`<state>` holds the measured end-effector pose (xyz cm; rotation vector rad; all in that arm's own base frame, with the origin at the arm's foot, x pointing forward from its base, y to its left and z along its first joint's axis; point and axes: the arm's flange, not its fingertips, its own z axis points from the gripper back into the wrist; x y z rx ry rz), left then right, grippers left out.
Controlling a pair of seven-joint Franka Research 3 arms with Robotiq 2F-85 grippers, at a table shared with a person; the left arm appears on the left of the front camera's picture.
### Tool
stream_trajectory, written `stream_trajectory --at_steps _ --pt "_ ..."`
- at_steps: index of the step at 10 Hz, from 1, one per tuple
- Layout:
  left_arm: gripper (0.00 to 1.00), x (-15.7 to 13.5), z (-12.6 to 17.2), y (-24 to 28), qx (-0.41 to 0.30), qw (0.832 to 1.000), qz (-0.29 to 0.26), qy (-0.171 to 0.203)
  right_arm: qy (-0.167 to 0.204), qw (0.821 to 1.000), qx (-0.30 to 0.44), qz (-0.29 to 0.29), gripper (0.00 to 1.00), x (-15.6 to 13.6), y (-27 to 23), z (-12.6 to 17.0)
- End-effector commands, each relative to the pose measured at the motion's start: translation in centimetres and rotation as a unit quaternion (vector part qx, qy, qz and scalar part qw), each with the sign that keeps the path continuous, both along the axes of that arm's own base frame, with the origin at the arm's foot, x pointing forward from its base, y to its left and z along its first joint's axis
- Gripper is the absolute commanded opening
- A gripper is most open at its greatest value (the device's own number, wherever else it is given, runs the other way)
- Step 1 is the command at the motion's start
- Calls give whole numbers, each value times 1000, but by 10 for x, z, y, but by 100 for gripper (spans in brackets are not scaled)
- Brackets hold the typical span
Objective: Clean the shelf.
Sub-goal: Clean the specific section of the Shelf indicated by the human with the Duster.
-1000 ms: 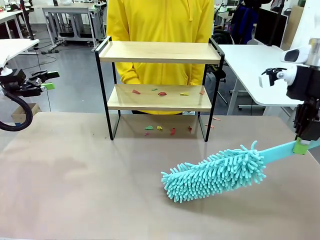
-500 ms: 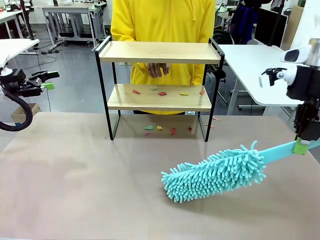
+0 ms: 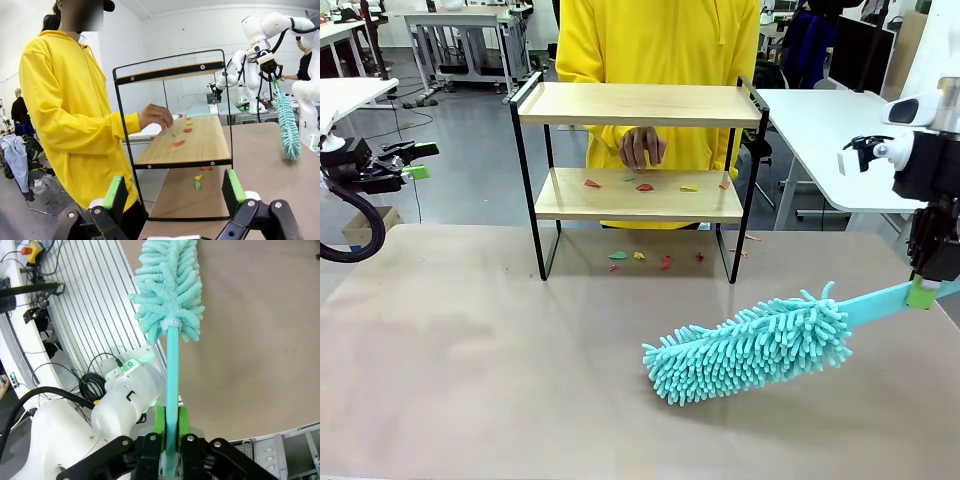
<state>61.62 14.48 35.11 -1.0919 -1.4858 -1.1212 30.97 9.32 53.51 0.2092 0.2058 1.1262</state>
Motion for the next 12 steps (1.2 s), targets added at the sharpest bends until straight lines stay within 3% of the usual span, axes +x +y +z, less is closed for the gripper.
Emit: stream_trajectory --at_steps 1,12 --pt "100 -2 2 -1 2 1000 1 -3 -5 1000 -2 -3 13 4 1 6" --pt "100 -2 2 -1 2 1000 1 -3 -5 1000 -2 -3 13 4 1 6"
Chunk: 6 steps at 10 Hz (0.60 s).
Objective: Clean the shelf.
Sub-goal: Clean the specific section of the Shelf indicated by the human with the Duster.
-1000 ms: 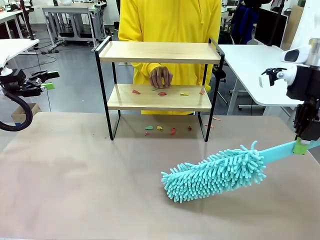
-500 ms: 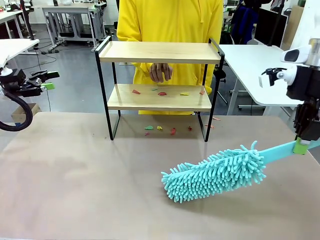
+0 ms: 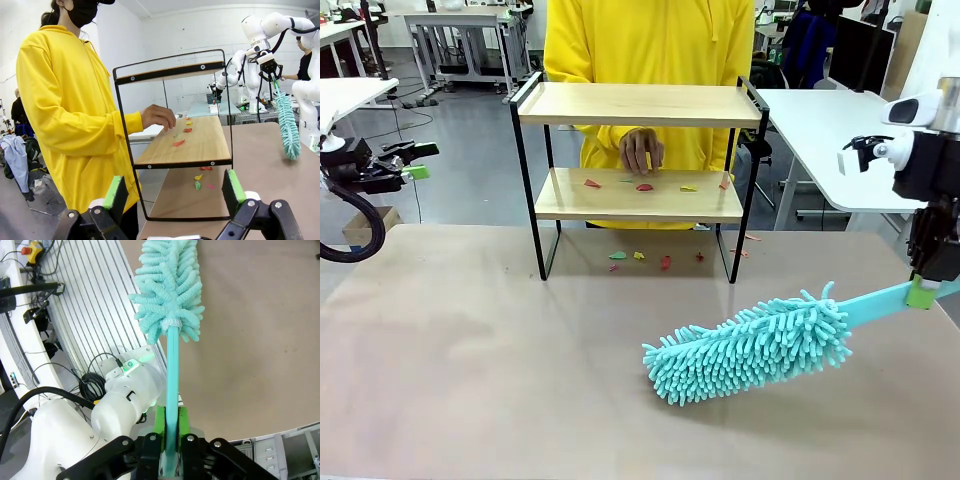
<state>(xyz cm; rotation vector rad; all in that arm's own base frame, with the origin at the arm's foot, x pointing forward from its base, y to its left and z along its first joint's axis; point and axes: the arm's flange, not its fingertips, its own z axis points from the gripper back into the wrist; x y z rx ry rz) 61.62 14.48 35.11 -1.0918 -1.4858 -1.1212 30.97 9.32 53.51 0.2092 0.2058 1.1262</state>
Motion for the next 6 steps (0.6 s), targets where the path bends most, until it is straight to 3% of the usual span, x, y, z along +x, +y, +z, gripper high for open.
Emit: stream_trajectory --at_steps 1,6 --pt "100 -2 2 -1 2 1000 1 -3 -5 1000 -2 -3 13 4 1 6" --pt "100 -2 2 -1 2 1000 1 -3 -5 1000 -2 -3 13 4 1 6"
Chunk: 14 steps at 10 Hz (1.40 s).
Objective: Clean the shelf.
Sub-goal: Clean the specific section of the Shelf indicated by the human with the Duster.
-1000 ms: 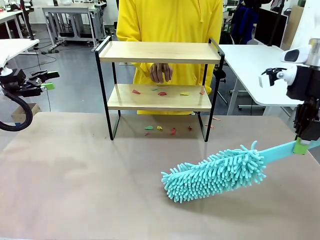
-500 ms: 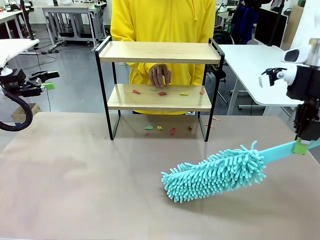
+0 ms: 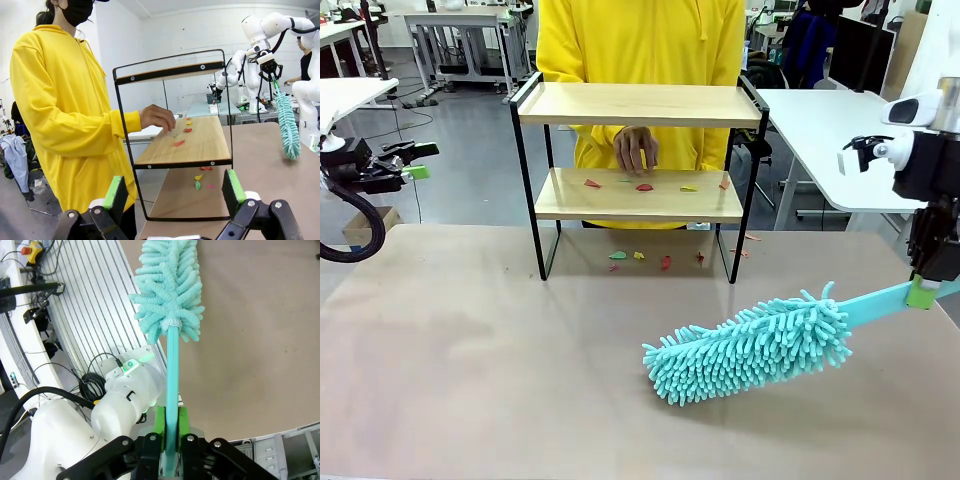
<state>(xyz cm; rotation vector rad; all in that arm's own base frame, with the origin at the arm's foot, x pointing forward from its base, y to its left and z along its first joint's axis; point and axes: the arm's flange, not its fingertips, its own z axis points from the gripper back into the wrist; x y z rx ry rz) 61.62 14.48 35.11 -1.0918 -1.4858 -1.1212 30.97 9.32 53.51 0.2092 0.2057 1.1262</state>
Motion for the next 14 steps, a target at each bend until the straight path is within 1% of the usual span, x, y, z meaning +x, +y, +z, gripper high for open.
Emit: stream_trajectory --at_steps 1,2,4,5,6,7,8,9,10,11,12,13,14 --pt "100 -2 2 -1 2 1000 1 -3 -5 1000 -2 -3 13 4 1 6" --pt "100 -2 2 -1 2 1000 1 -3 0 1000 0 0 13 0 0 0" --pt "100 -2 2 -1 2 1000 1 -3 -13 999 33 -32 13 -2 43 14" --pt "100 -2 2 -1 2 1000 1 -3 -23 992 74 -98 13 -3 65 25" --pt "100 -2 2 -1 2 1000 1 -3 -37 982 115 -144 13 -8 86 40" --pt "100 -2 2 -1 2 1000 1 -3 -50 971 141 -184 13 -14 103 49" --pt "100 -2 2 -1 2 1000 1 -3 -94 957 160 -221 13 -18 126 55" --pt "100 -2 2 -1 2 1000 1 -3 -124 944 162 -259 13 -17 146 56" --pt "100 -2 2 -1 2 1000 1 -3 -143 930 160 -297 13 -12 164 53" --pt "100 -2 2 -1 2 1000 1 -3 -137 923 171 -317 13 -7 180 50" --pt "100 -2 2 -1 2 1000 1 -3 -118 909 195 -348 13 3 191 46" --pt "100 -2 2 -1 2 1000 1 -3 -127 932 182 -285 13 -15 169 66" --pt "100 -2 2 -1 2 1000 1 -3 -127 932 182 -285 13 -15 169 66"
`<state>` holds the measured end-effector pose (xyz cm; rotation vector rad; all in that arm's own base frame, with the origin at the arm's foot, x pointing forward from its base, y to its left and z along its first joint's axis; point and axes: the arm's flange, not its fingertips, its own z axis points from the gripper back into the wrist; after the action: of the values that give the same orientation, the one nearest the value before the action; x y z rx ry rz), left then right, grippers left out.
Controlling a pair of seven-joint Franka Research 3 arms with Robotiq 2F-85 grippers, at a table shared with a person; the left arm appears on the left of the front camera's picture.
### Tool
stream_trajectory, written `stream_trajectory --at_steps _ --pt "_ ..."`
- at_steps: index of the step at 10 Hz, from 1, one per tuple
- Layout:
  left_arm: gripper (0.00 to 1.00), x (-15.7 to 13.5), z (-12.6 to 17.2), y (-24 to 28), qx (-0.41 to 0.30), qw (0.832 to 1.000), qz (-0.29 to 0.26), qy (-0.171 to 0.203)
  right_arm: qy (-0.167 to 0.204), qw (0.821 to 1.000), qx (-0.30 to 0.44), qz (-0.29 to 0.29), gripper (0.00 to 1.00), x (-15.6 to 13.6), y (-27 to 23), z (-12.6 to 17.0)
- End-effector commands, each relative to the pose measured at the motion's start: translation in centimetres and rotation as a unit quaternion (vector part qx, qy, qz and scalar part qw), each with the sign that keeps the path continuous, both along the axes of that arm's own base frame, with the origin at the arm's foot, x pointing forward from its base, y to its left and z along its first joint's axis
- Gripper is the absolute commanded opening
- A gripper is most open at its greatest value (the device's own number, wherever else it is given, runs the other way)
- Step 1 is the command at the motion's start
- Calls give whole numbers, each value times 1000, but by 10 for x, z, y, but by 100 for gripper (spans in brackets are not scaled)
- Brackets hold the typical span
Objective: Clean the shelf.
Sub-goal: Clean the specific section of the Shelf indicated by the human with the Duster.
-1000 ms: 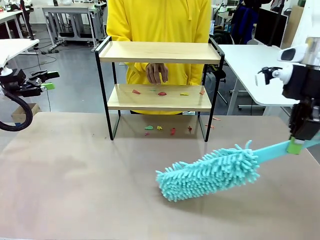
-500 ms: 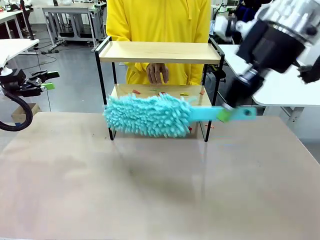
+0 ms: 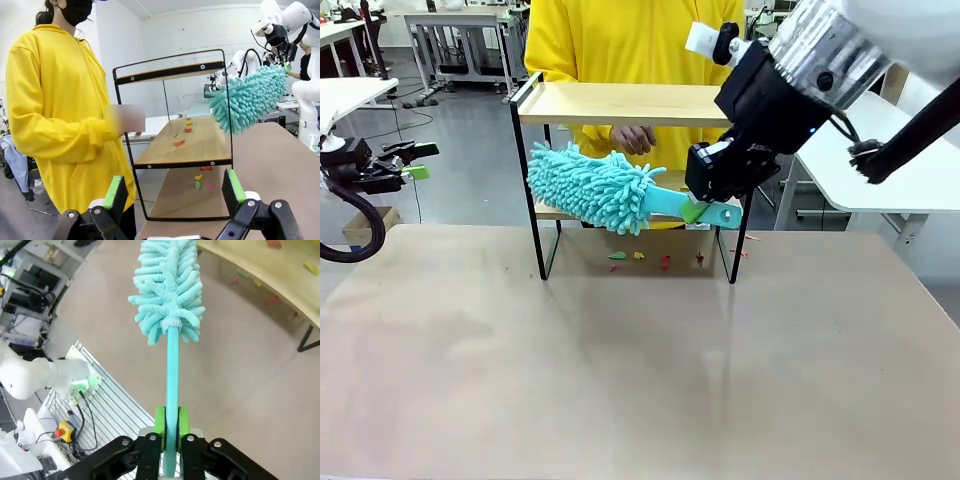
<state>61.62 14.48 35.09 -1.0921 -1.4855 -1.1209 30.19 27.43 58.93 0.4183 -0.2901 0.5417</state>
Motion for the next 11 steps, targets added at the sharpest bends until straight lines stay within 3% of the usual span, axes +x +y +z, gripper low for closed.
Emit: stream_trajectory --at_steps 1,3,5,9,11 --pt "100 -2 2 -1 2 1000 1 -3 -5 1000 -2 24 13 -7 -12 12" --pt "100 -2 2 -1 2 1000 1 -3 2 1000 -1 6 13 -3 -4 4" --pt "100 -2 2 -1 2 1000 1 -3 -9 993 0 -117 13 1 47 8" --pt "100 -2 2 -1 2 1000 1 -3 -1 970 19 -244 13 18 141 -10" --pt "100 -2 2 -1 2 1000 1 -3 -42 953 20 -298 13 33 174 -22"
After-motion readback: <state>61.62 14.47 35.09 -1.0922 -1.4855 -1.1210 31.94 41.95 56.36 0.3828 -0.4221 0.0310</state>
